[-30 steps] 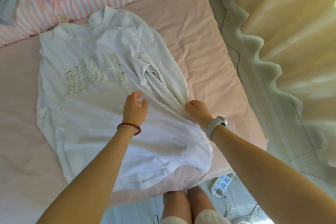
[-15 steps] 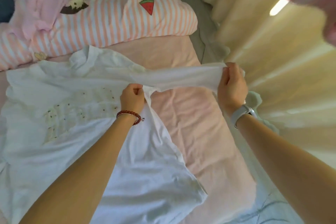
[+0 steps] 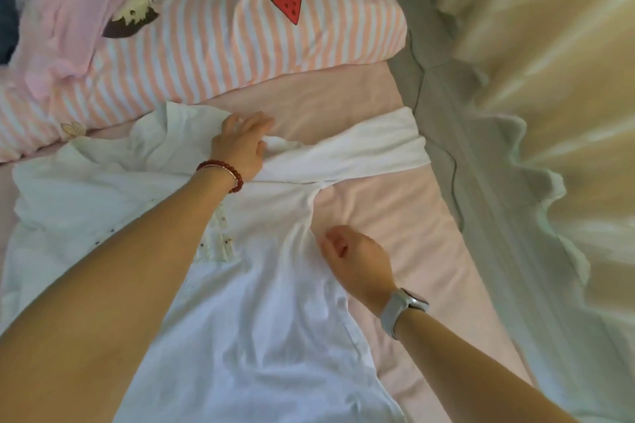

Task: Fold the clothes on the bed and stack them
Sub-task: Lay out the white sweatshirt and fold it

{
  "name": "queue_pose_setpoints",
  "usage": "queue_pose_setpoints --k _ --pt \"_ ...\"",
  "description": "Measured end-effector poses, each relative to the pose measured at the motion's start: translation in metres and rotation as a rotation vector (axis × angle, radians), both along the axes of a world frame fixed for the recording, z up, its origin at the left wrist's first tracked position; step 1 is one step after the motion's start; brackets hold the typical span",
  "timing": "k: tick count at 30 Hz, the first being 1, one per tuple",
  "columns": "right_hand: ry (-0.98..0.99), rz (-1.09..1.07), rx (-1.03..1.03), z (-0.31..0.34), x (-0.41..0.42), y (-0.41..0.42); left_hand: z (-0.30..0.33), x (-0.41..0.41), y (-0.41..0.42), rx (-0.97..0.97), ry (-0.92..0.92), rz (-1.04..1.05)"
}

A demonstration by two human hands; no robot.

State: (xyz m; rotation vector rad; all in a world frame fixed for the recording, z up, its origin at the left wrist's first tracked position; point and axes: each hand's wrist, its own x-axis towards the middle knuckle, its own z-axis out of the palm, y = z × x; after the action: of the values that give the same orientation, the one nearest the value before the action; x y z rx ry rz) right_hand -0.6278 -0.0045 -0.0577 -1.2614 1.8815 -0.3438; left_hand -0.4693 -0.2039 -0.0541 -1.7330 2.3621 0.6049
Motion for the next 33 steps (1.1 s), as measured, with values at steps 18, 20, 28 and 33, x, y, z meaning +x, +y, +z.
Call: queue_pose_setpoints --k 18,20,28,33 --pt "0.001 -0.202 -0.069 -0.014 0.013 0.019 0.006 -0.047 -0.036 0.145 0.410 0.282" --pt "-0.025 -0.172 -0.105 -0.012 0.013 0.027 0.007 -0.044 -0.015 -0.009 0.427 0.253" --pt "0.034 -0.075 -0.035 -0.003 -0.012 0.098 0.005 -0.029 0.165 -0.123 0.265 0.212" --pt "0.020 -0.070 0.165 0.002 -0.022 0.174 0.005 -0.013 0.285 -0.010 0.221 0.203"
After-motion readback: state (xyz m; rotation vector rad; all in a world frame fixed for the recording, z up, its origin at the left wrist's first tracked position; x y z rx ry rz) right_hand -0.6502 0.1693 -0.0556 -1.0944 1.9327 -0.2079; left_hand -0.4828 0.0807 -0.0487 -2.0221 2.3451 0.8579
